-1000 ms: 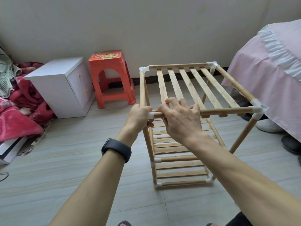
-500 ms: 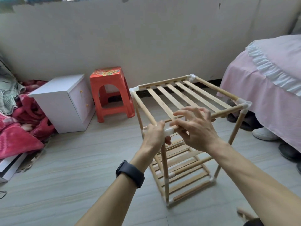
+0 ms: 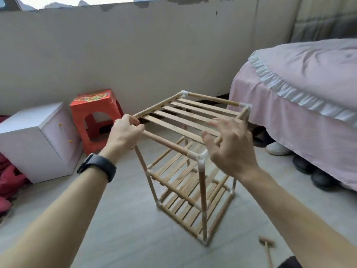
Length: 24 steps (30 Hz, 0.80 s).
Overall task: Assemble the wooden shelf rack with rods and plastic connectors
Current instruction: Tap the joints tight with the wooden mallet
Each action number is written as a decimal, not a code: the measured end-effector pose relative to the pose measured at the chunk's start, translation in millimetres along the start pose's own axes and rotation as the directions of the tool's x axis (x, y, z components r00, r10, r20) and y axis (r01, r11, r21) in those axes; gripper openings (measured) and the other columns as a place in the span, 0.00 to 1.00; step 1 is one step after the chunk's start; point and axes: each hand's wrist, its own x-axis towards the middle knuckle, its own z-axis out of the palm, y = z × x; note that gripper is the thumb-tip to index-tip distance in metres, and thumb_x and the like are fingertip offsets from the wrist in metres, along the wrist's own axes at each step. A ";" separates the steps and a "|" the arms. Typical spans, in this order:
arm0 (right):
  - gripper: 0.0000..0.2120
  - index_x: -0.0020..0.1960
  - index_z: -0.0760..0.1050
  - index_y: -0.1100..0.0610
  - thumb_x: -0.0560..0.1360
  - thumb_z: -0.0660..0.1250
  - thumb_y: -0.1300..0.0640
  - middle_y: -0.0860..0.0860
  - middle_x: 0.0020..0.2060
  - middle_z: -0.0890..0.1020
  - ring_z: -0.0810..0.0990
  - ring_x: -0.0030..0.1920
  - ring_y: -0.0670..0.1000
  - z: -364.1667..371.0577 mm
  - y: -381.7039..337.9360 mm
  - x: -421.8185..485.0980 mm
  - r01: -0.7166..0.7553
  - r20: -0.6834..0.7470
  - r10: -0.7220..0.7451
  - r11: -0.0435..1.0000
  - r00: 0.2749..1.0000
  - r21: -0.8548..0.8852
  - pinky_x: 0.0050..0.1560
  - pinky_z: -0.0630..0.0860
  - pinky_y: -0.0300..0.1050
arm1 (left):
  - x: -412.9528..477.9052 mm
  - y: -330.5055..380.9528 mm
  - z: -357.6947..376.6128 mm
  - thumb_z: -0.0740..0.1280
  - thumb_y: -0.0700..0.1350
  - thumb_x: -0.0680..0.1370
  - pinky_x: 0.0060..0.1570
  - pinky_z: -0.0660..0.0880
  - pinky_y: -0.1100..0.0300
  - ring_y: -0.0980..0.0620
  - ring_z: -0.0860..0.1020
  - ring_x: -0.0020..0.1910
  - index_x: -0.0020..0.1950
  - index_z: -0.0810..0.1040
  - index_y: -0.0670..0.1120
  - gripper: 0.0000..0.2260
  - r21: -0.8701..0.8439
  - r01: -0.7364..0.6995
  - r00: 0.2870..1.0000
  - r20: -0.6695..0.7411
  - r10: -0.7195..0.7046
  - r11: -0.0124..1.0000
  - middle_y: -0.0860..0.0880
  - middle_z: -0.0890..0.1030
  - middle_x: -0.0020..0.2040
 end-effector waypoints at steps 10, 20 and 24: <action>0.17 0.61 0.78 0.50 0.83 0.56 0.43 0.47 0.49 0.86 0.78 0.59 0.55 62.2 -19.9 -0.3 0.295 0.326 -0.200 0.915 0.924 -0.276 0.65 0.68 0.56 | 67.9 -30.1 31.7 0.64 0.51 0.79 0.55 0.71 0.54 0.40 0.70 0.64 0.75 0.65 0.48 0.25 0.084 0.226 0.969 0.081 -0.233 0.970 0.38 0.66 0.70; 0.13 0.56 0.84 0.41 0.77 0.66 0.39 0.42 0.50 0.85 0.77 0.61 0.52 33.4 50.1 17.4 0.259 0.147 -0.233 0.946 0.961 -0.194 0.67 0.60 0.64 | 11.1 -28.3 27.4 0.73 0.52 0.70 0.52 0.66 0.55 0.45 0.65 0.64 0.72 0.62 0.52 0.34 -0.313 0.323 0.939 -0.009 -0.343 0.893 0.41 0.63 0.68; 0.15 0.52 0.84 0.42 0.70 0.63 0.48 0.43 0.54 0.83 0.74 0.64 0.52 36.6 35.5 13.1 0.168 0.101 -0.147 0.956 0.984 -0.242 0.69 0.54 0.63 | -21.3 -30.7 32.1 0.74 0.54 0.74 0.40 0.73 0.60 0.49 0.77 0.52 0.72 0.68 0.45 0.31 -0.483 0.404 0.911 0.130 -0.392 0.777 0.43 0.76 0.63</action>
